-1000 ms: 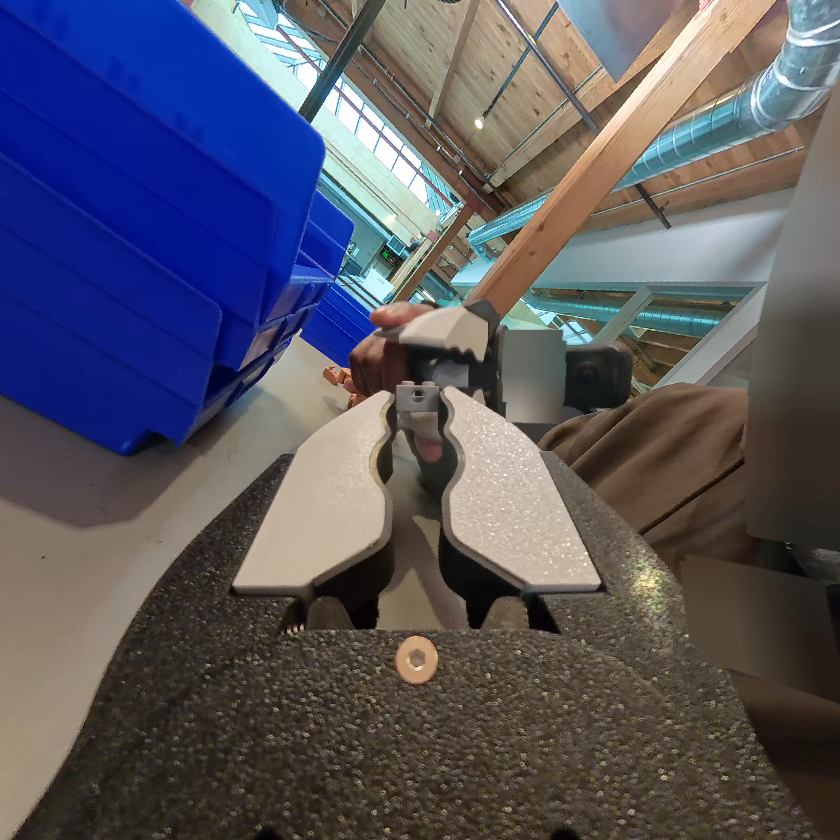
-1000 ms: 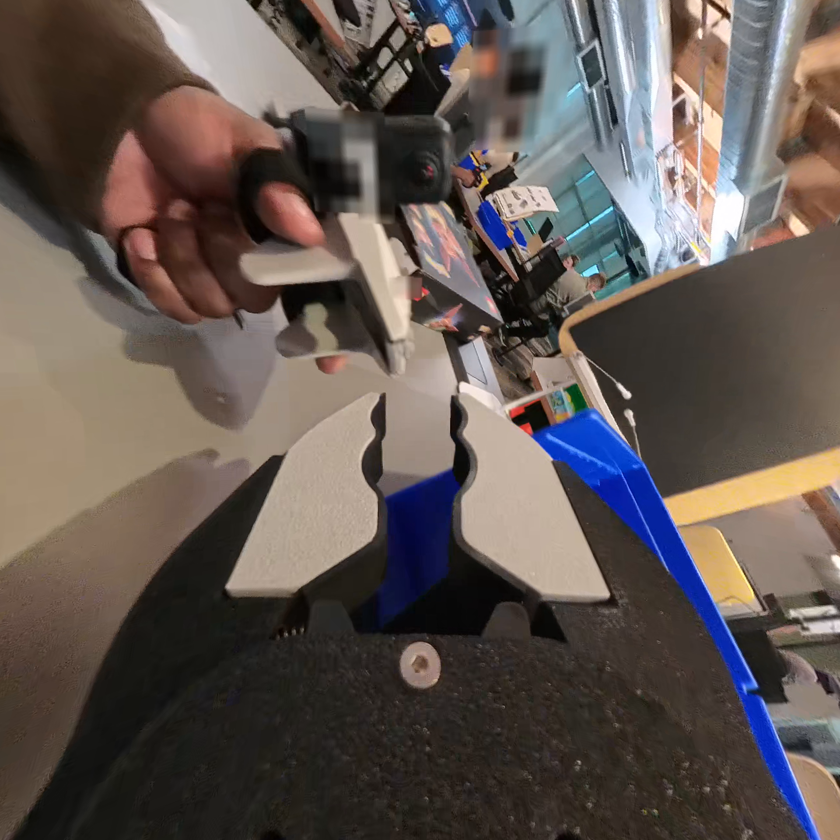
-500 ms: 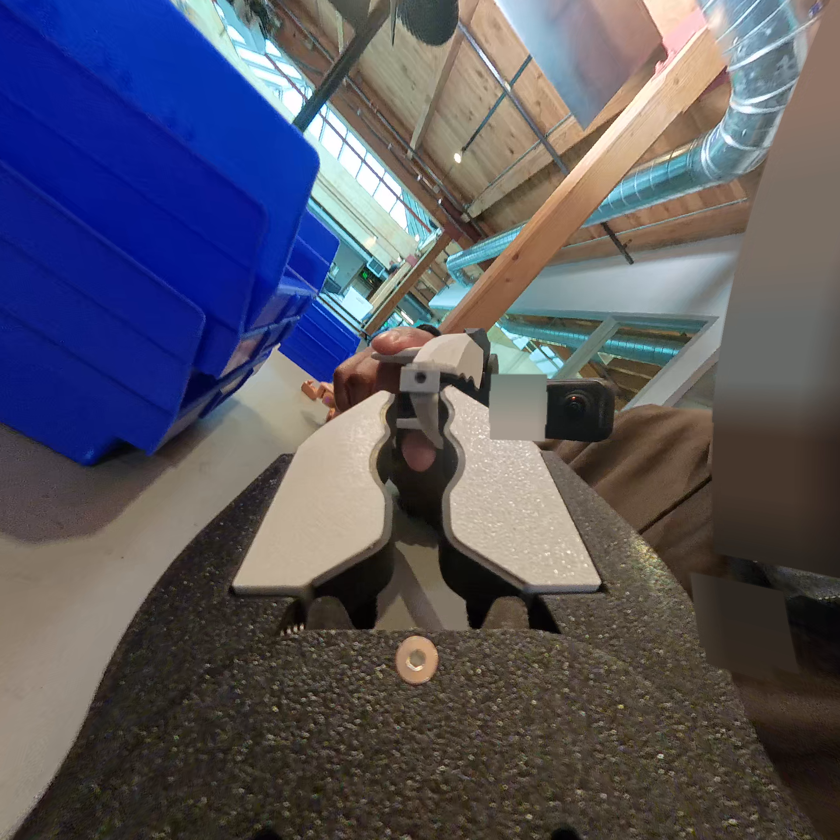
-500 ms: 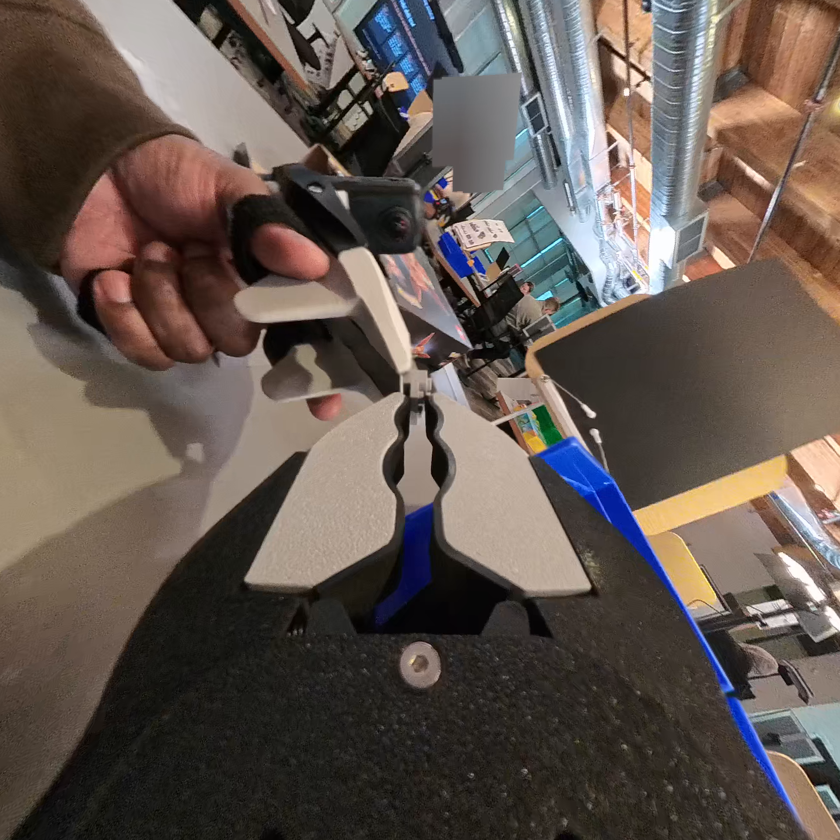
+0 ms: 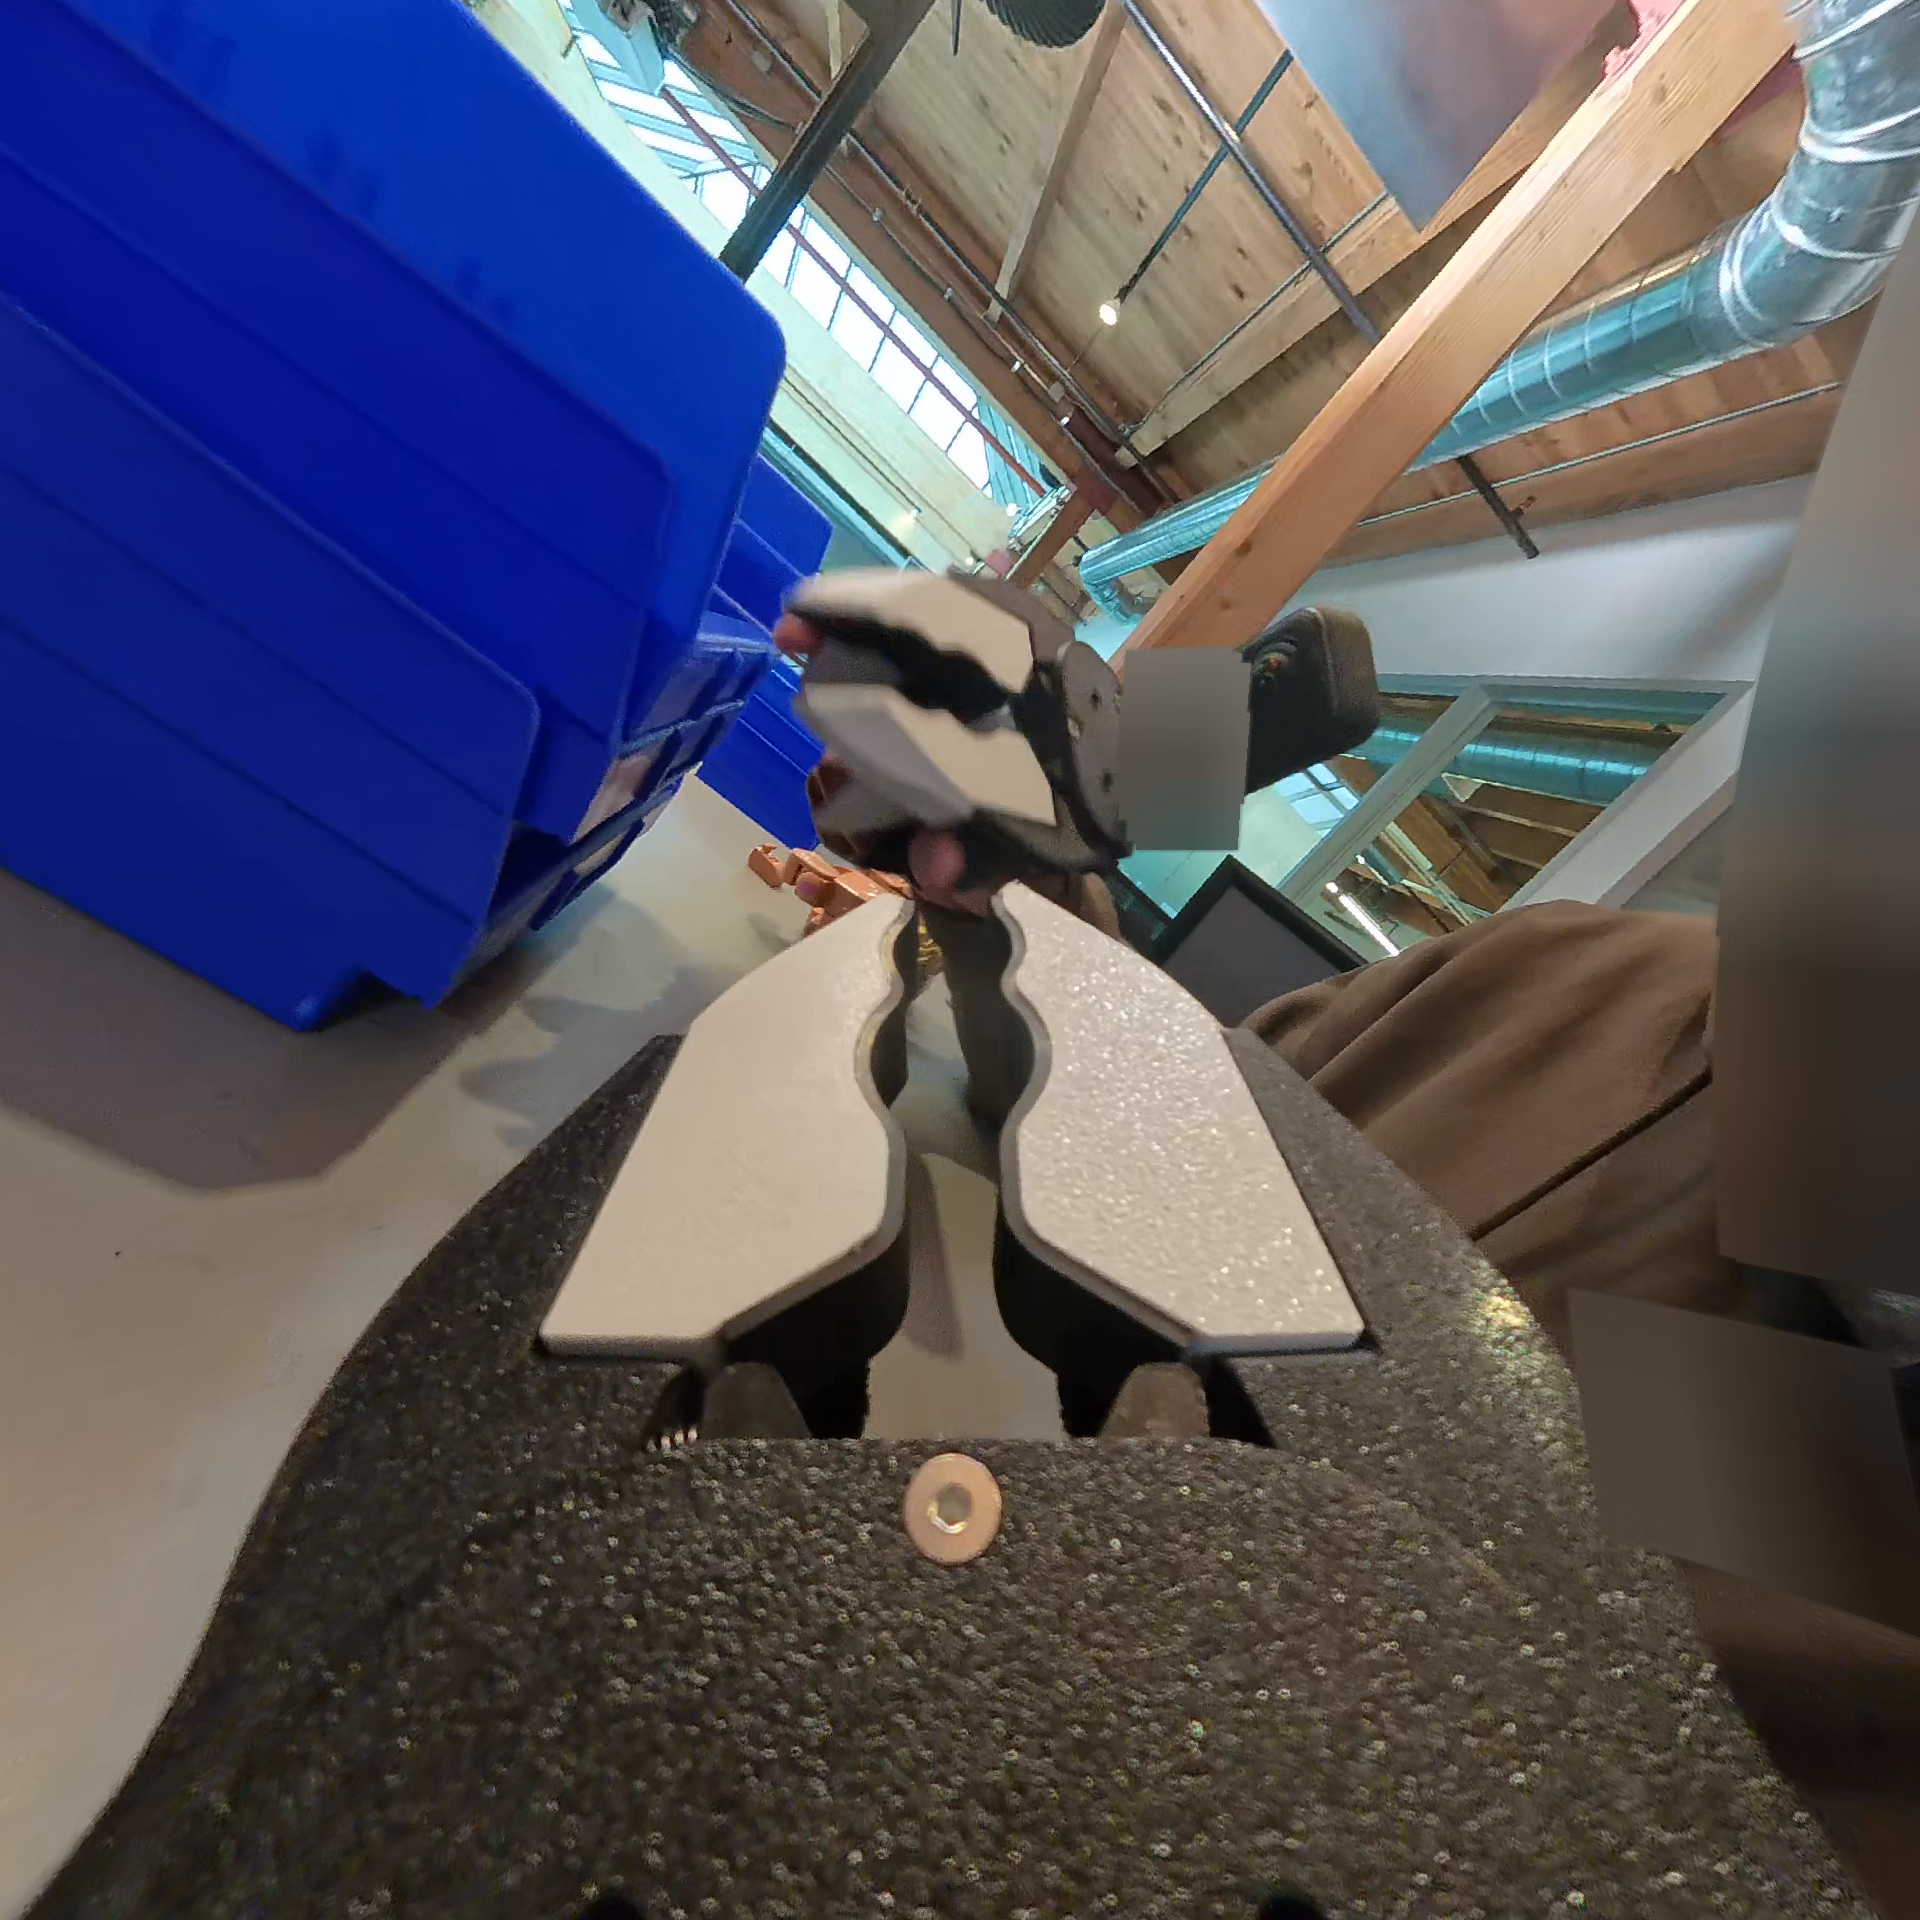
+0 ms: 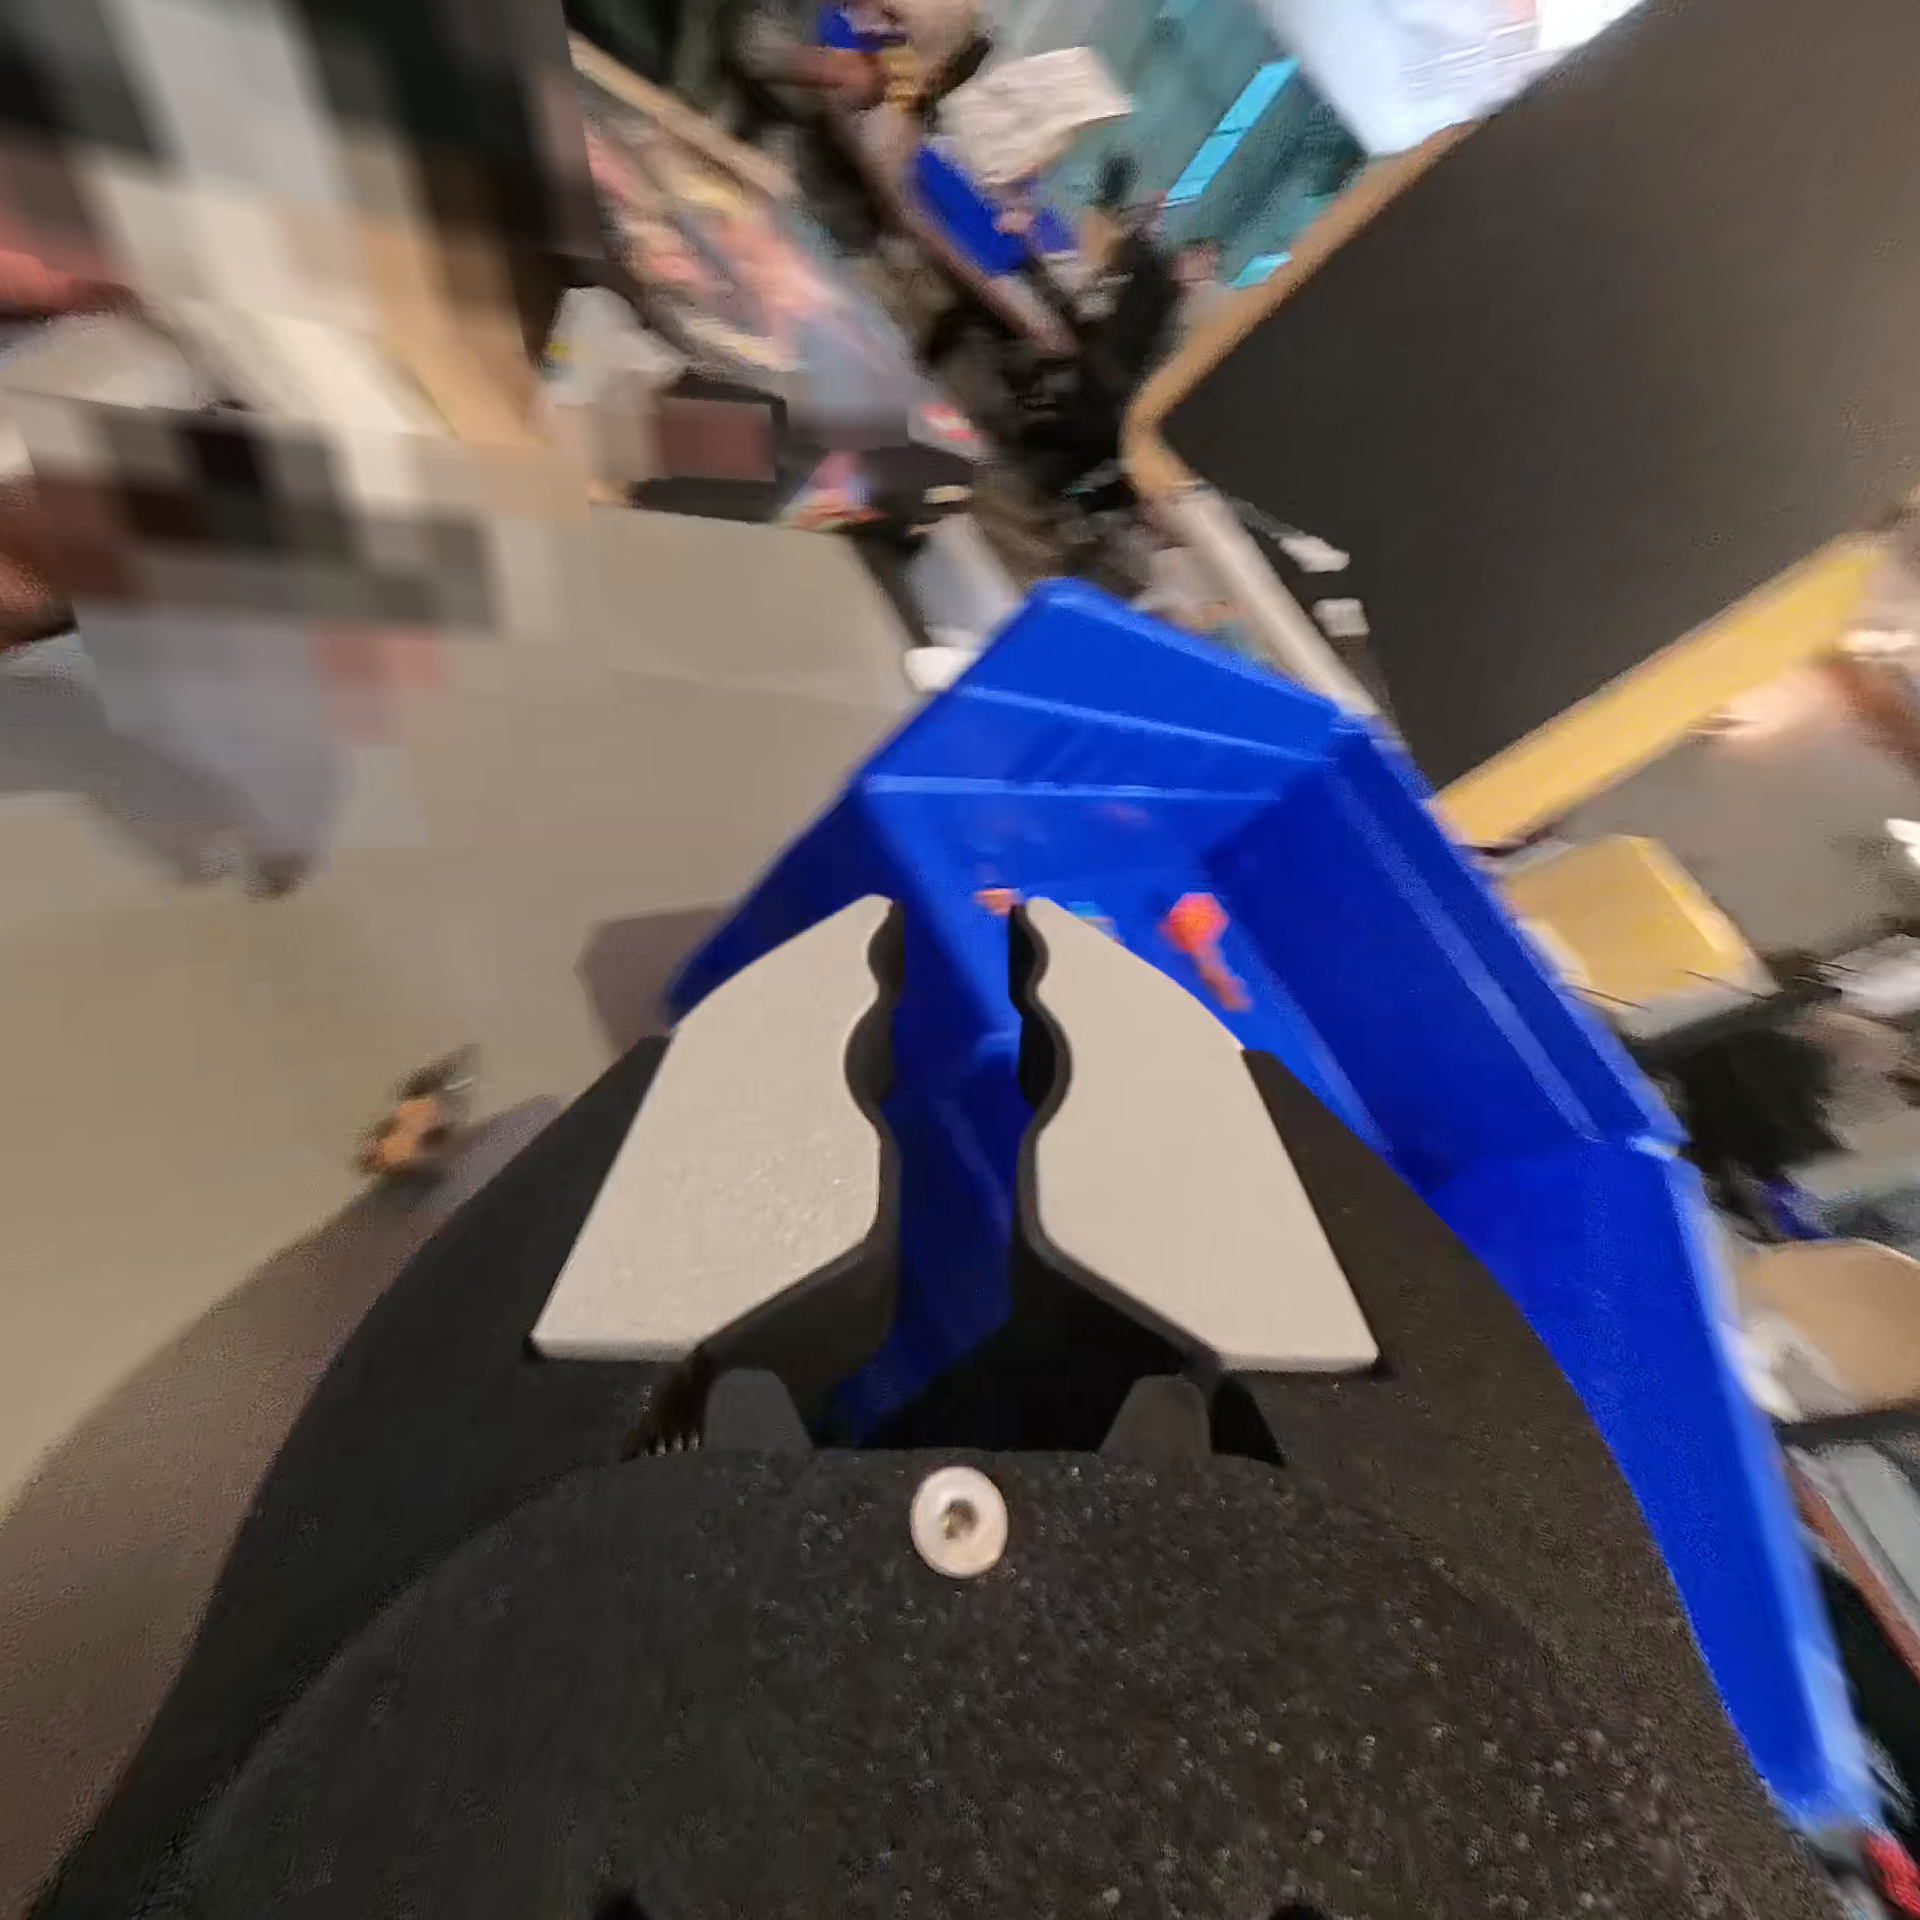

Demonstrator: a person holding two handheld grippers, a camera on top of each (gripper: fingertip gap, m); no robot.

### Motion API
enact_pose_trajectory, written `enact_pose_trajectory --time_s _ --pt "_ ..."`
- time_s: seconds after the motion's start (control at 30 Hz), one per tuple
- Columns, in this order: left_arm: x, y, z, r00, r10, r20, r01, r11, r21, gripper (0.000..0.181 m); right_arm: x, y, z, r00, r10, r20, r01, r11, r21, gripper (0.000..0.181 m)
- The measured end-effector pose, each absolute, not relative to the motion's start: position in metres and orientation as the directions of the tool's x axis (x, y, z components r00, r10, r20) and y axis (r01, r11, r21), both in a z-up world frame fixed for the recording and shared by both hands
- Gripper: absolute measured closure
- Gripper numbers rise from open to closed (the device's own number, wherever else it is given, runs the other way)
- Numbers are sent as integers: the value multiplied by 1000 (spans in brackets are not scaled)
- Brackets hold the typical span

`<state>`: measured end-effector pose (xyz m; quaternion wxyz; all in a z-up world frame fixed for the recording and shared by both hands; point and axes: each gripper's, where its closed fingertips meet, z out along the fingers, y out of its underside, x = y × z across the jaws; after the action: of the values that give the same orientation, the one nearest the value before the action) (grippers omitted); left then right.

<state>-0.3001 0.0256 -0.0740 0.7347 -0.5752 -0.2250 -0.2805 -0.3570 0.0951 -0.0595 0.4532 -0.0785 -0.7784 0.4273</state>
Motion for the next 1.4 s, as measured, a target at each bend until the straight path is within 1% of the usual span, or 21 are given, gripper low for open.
enact_pose_trajectory --time_s 0.07,0.13,0.23,0.3,0.4,0.5,0.6,0.67,0.73,0.8,0.9,1.0,1.1,1.2,1.33,1.4 --pt "-303 25 -77 753 -124 647 658 173 -733 170 -336 80 -93 -749 379 544 -201 652 -731 163" --pt "-304 26 -81 772 -87 630 635 155 -757 170 -320 73 -125 -853 287 435 -123 701 -703 162" --pt "-304 27 -86 796 -49 603 604 121 -788 170 -312 73 -157 -909 247 335 -31 764 -645 157" --pt "-302 29 -89 808 -35 589 589 100 -802 170 -307 73 -171 -934 241 263 22 775 -631 153" --pt "-299 31 -93 818 -26 575 575 71 -815 170 -302 73 -187 -949 237 210 69 801 -595 148" --pt "-298 33 -96 826 -15 563 563 50 -825 170 -304 71 -198 -943 249 218 87 823 -562 149" --pt "-297 34 -98 834 -3 552 551 35 -834 170 -307 69 -198 -936 243 254 63 827 -559 161" --pt "-298 33 -100 841 18 540 540 19 -842 170 -307 69 -197 -936 207 284 15 830 -558 162" --pt "-300 33 -104 853 53 518 520 -9 -854 170 -303 65 -192 -941 156 302 -56 805 -591 162" --pt "-301 33 -109 879 91 467 473 -49 -880 168 -299 60 -184 -955 151 255 -59 747 -662 162" --pt "-300 33 -120 932 132 338 356 -150 -922 164 -294 54 -168 -982 172 81 44 617 -786 162" --pt "-298 33 -133 974 144 173 205 -256 -945 157 -291 52 -154 -980 177 -89 168 503 -848 162" --pt "-294 34 -142 993 114 1 39 -333 -942 150 -284 49 -146 -970 150 -191 239 453 -859 163" --pt "-289 37 -144 982 66 -178 -143 -362 -921 149 -274 46 -142 -965 102 -241 261 442 -858 163" --pt "-280 41 -145 900 1 -435 -403 -373 -835 149 -263 43 -141 -958 53 -283 276 447 -851 163" --pt "-277 42 -146 851 -20 -525 -493 -374 -786 149 -259 42 -142 -955 32 -296 278 455 -846 163"
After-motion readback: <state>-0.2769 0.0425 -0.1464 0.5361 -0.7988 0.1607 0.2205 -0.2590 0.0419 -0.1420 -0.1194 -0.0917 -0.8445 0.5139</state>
